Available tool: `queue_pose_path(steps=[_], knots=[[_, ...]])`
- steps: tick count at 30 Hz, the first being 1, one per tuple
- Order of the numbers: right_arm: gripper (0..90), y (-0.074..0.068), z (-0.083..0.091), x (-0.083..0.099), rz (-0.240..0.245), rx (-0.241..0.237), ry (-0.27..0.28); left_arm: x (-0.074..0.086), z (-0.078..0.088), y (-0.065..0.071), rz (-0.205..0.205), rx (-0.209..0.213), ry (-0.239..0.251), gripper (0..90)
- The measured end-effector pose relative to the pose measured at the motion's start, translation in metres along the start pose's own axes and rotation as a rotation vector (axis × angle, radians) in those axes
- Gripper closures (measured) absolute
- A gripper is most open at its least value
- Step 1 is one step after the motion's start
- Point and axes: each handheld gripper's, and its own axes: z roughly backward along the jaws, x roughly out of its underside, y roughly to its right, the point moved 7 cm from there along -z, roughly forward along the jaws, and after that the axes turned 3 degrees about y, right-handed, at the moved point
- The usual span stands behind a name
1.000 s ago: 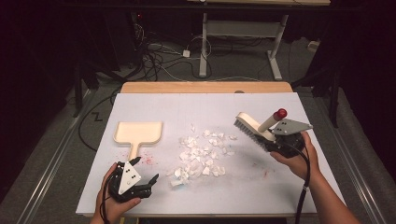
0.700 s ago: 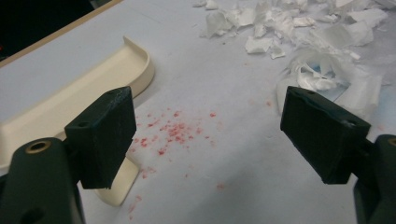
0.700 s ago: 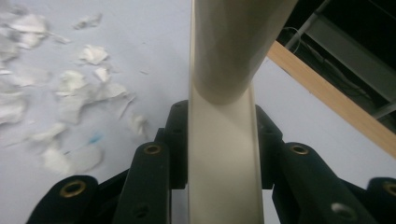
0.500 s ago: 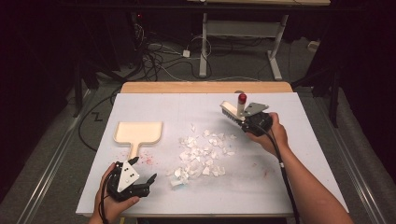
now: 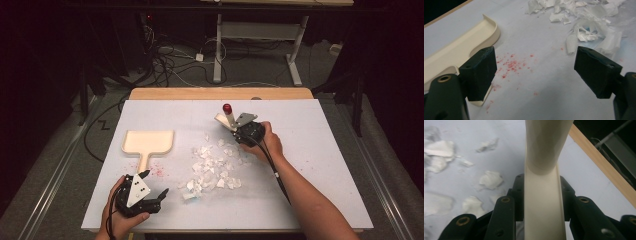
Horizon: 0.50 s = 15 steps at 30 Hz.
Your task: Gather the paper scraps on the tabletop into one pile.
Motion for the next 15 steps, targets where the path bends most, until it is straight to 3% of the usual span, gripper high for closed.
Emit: queue_pose_path(steps=[3, 7, 8, 11, 12, 15], knots=[[67.6, -0.007, 0.001, -0.003, 0.022, -0.028, 0.015, 0.000, -0.001, -0.001, -0.015, -0.001, 0.000, 17.5], [67.5, -0.022, 0.006, -0.009, 0.053, -0.113, 0.069, 0.001, -0.002, 0.002, -0.004, 0.007, -0.014, 17.5], [67.4, -0.032, 0.008, -0.009, 0.102, -0.142, 0.065, 0.001, -0.003, 0.002, -0.016, 0.008, -0.012, 17.5], [67.5, -0.041, 0.012, -0.010, 0.145, -0.163, 0.079, 0.001, -0.004, 0.002, -0.021, 0.011, -0.016, 17.5], [67.4, -0.049, 0.017, -0.009, 0.163, -0.198, 0.090, 0.001, -0.004, 0.003, -0.025, 0.013, -0.018, 17.5], [67.4, -0.055, 0.024, -0.006, 0.176, -0.220, 0.103, 0.002, -0.004, 0.004, -0.024, 0.015, -0.019, 17.5]])
